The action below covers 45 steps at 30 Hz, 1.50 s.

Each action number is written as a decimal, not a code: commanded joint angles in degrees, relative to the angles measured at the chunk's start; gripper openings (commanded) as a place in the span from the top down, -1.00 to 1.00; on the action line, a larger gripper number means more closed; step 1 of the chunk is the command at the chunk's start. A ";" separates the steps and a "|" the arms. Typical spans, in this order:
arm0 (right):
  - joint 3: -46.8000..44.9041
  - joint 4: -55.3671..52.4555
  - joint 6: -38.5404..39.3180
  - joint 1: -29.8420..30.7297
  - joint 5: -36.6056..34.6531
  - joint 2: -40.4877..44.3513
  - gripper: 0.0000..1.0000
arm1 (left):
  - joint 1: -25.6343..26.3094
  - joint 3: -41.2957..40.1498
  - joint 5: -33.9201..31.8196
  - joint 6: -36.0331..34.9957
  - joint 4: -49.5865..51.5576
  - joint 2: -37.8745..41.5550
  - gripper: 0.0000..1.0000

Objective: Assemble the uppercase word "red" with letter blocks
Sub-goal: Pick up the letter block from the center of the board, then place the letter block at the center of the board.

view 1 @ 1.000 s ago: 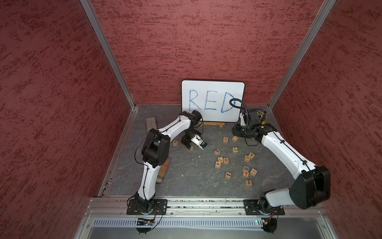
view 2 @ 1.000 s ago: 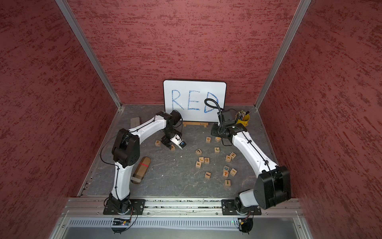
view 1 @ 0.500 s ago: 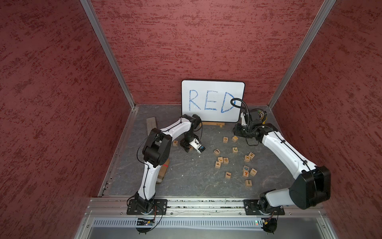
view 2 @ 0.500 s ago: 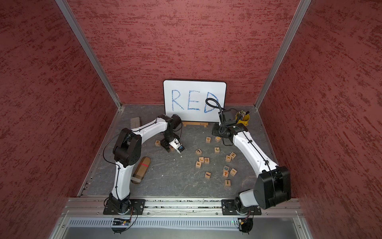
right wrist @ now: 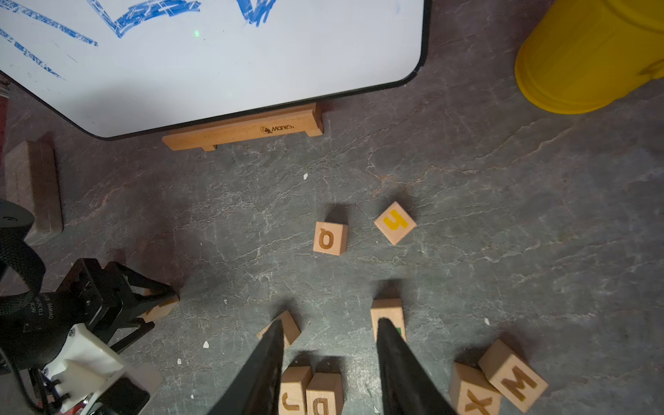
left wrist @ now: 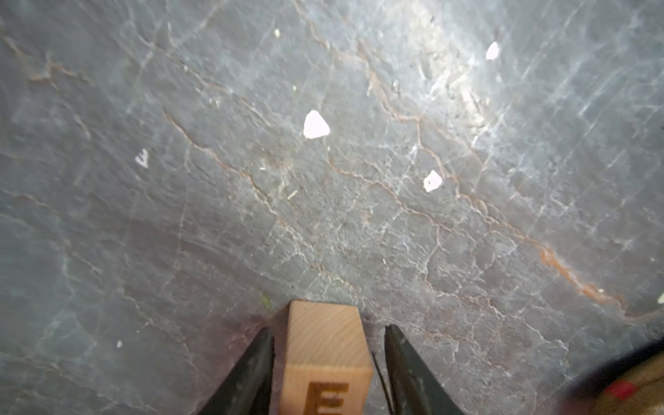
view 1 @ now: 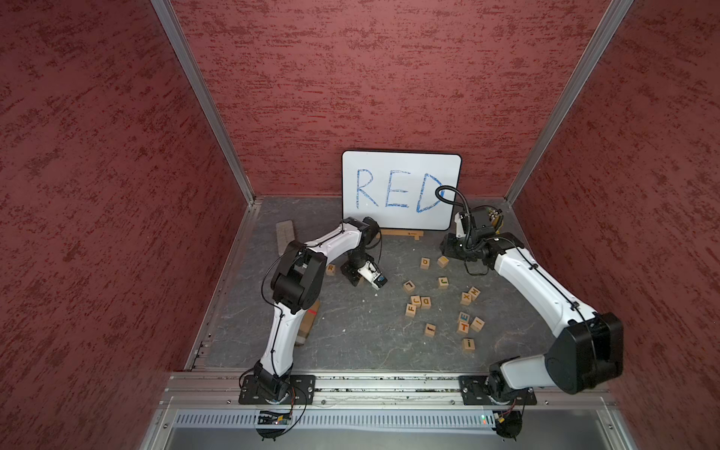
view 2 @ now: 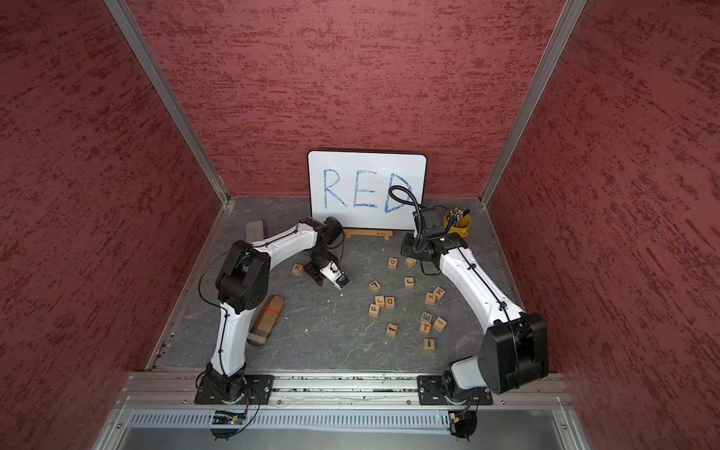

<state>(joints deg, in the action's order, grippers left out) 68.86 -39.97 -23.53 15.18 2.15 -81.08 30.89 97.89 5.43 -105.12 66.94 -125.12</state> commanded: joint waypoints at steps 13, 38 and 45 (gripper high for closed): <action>-1.53 0.65 0.59 -1.27 -0.07 1.93 0.11 | -0.40 2.60 0.10 16.09 2.02 -3.29 0.56; 1.17 3.49 4.11 -1.53 4.89 -1.89 0.12 | -9.36 7.91 8.28 92.90 4.41 -2.09 0.79; 1.89 2.98 3.58 -1.54 4.62 -3.21 0.12 | -7.61 -0.34 3.24 97.64 -6.75 4.34 0.71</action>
<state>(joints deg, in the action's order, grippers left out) 69.17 -37.60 -19.88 14.09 6.42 -83.55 21.96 98.61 10.17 -12.10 66.28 -124.09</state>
